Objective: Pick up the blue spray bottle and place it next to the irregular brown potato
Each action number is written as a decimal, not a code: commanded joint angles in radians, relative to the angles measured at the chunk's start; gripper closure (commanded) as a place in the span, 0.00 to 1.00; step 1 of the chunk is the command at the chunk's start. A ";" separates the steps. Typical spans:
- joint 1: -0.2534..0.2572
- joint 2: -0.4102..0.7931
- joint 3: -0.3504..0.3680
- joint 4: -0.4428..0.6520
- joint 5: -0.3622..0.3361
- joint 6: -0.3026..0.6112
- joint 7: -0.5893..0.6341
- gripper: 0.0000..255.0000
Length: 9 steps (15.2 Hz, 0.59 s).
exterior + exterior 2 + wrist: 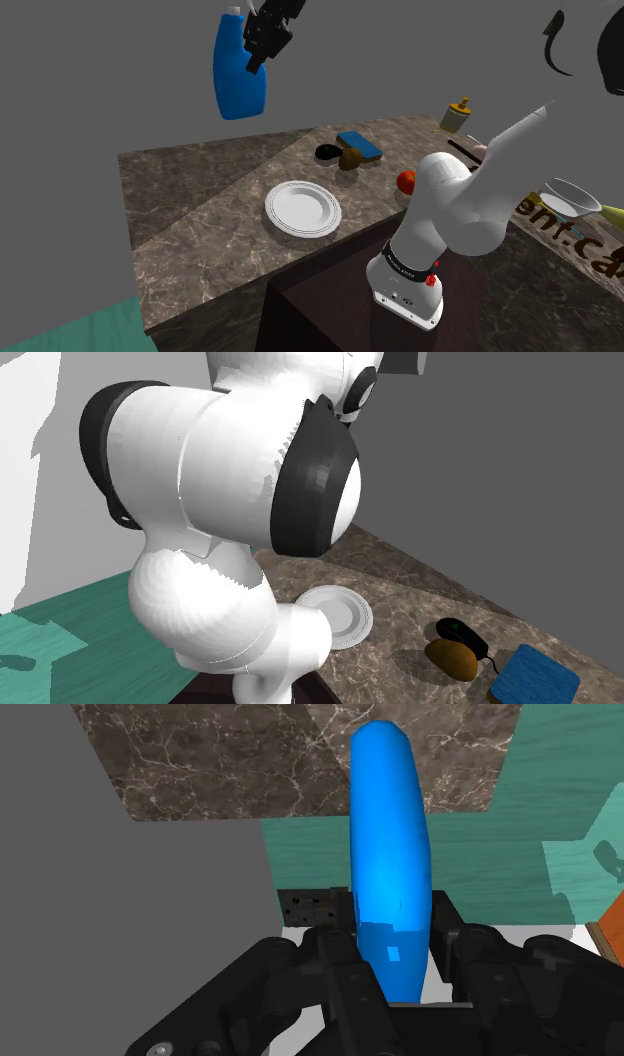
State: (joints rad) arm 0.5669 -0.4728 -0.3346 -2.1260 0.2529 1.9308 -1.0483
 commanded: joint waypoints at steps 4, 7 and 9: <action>-0.051 -0.122 -0.044 -0.074 -0.047 -0.063 -0.053 1.00; -0.083 -0.181 -0.081 -0.097 -0.079 -0.110 -0.094 1.00; -0.105 -0.216 -0.108 -0.107 -0.100 -0.143 -0.123 1.00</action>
State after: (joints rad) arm 0.4744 -0.6651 -0.4322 -2.2235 0.1646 1.8072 -1.1590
